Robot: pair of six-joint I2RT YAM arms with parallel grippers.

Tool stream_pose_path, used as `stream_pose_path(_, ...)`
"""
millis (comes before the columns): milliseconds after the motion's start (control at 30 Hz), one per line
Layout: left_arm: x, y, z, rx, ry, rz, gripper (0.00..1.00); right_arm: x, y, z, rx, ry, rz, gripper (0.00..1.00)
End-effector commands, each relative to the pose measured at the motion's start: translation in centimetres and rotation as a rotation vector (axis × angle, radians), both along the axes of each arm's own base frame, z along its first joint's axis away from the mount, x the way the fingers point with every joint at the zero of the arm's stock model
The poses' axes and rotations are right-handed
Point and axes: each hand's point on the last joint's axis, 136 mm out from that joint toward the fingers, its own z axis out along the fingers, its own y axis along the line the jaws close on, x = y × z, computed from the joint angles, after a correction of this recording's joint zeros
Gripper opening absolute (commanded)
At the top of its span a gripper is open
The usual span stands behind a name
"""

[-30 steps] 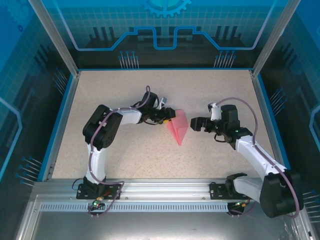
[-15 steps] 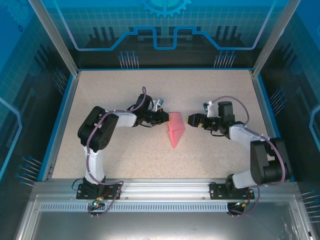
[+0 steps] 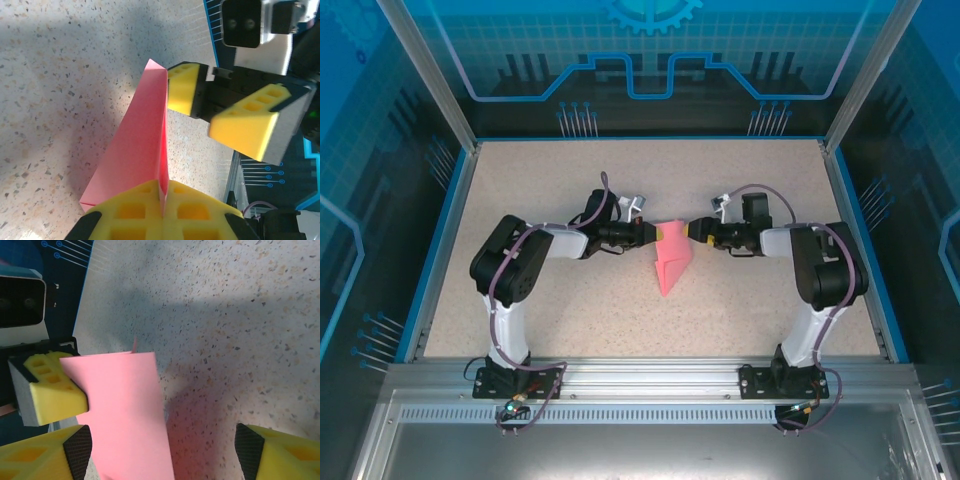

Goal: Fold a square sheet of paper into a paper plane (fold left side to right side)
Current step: Pick up the paper from the center of the table, then place the paper at the center of the table.

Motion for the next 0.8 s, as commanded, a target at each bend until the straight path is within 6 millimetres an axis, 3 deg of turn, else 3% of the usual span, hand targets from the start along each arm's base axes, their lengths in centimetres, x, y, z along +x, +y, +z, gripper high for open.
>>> stream_pose_path(0, -0.3, 0.1, 1.4, -0.033, -0.039, -0.022, 0.0, 0.6, 0.5, 0.5, 0.064, -0.012, 0.036, 0.78)
stream_pose_path(400, -0.3, 0.1, 1.1, -0.027, -0.032, -0.025, 0.0, -1.0, 1.8, -1.3, 0.106, 0.062, 0.105, 0.7)
stream_pose_path(767, -0.2, 0.2, 0.3, -0.009, -0.017, -0.024, 0.0, -1.6, 2.1, -0.4, 0.139, 0.052, 0.142, 0.46)
